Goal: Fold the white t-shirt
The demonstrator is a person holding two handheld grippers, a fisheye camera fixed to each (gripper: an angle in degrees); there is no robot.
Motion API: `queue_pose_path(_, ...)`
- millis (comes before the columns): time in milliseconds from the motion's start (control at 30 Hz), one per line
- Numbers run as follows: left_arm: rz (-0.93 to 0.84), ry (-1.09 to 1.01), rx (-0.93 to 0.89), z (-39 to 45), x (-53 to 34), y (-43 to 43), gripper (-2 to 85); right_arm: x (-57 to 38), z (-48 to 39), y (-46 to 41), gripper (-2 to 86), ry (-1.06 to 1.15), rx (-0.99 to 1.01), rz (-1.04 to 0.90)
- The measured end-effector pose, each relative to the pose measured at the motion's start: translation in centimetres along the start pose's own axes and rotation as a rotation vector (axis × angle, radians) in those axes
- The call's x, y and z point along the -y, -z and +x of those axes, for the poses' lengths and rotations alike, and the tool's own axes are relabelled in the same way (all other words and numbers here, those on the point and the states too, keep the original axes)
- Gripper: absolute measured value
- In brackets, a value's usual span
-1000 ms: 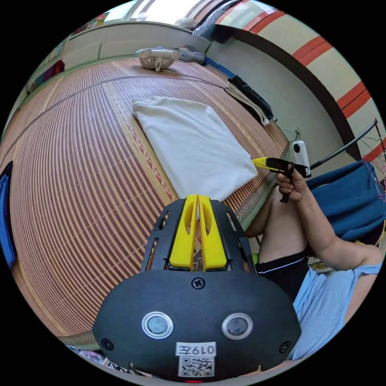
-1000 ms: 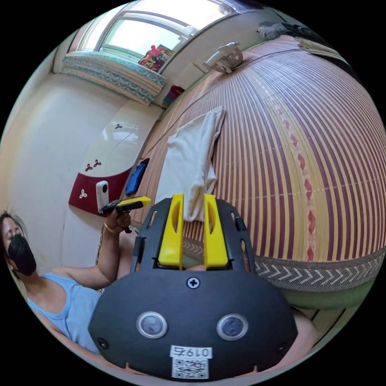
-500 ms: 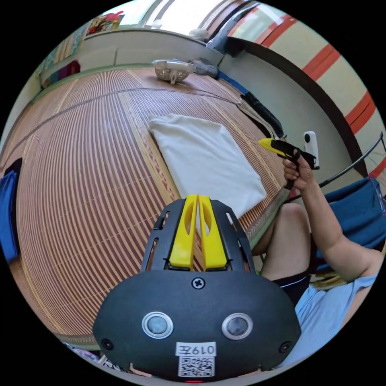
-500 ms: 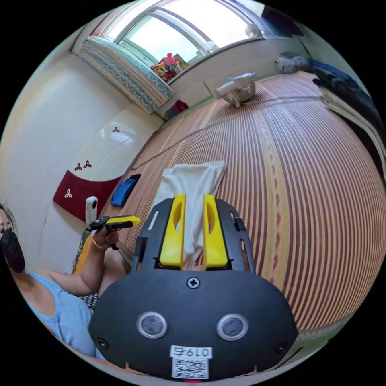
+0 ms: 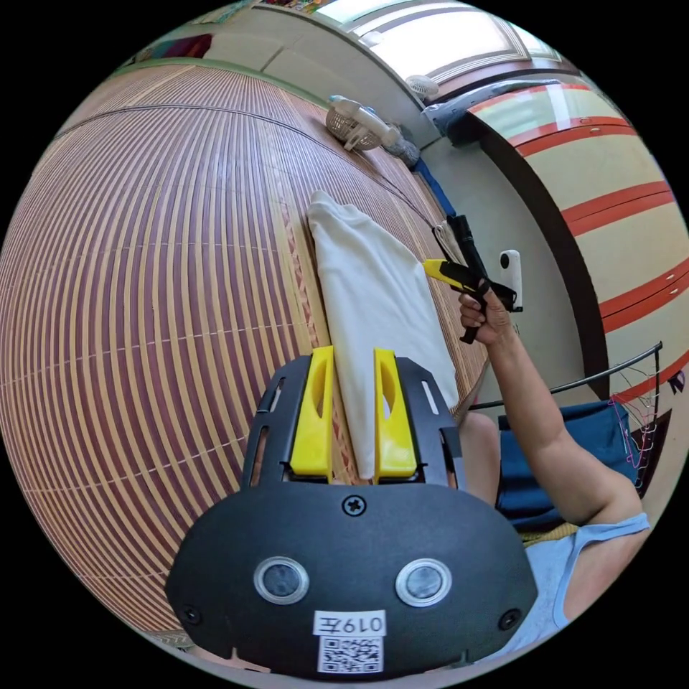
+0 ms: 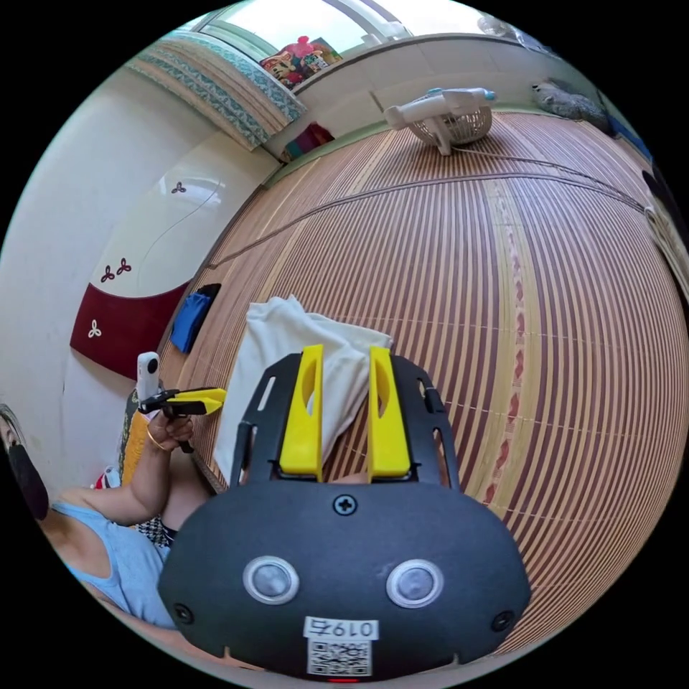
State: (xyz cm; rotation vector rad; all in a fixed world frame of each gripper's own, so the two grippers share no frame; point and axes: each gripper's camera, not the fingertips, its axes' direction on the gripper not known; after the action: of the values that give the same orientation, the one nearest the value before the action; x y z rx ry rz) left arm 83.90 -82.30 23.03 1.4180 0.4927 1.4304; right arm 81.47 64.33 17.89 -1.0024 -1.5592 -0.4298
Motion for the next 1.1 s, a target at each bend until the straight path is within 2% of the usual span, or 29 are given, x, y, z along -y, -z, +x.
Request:
queue_pose_path(167,-0.016,0.018,-0.033,-1.8,1.2,1.0,2.8,1.7,0.7,-0.9,5.2,0.004,-0.011,-0.056)
queue_pose_path(400,-0.011,0.028,-0.047,-3.7,2.1,2.8,1.8,2.7,2.7,0.4,0.6,-0.039,0.055,-0.010)
queue_pose_path(533,-0.010,0.040,-0.049,-4.5,2.7,3.9,1.7,2.8,4.5,0.7,1.0,-0.099,0.106,0.016)
queue_pose_path(833,0.005,0.028,-0.064,-5.5,3.8,5.9,1.6,3.3,4.5,3.0,8.1,-0.070,0.138,0.022)
queue_pose_path(933,0.012,0.038,-0.076,-6.0,4.1,6.4,1.6,3.1,4.1,2.8,6.5,-0.053,0.110,-0.017)
queue_pose_path(1000,0.015,0.055,-0.093,-6.6,4.1,6.6,1.5,2.7,4.4,2.8,1.7,-0.069,0.081,-0.011)
queue_pose_path(1100,0.014,0.091,-0.124,-7.5,4.2,7.0,1.5,2.0,5.5,3.3,1.4,-0.127,0.142,0.024)
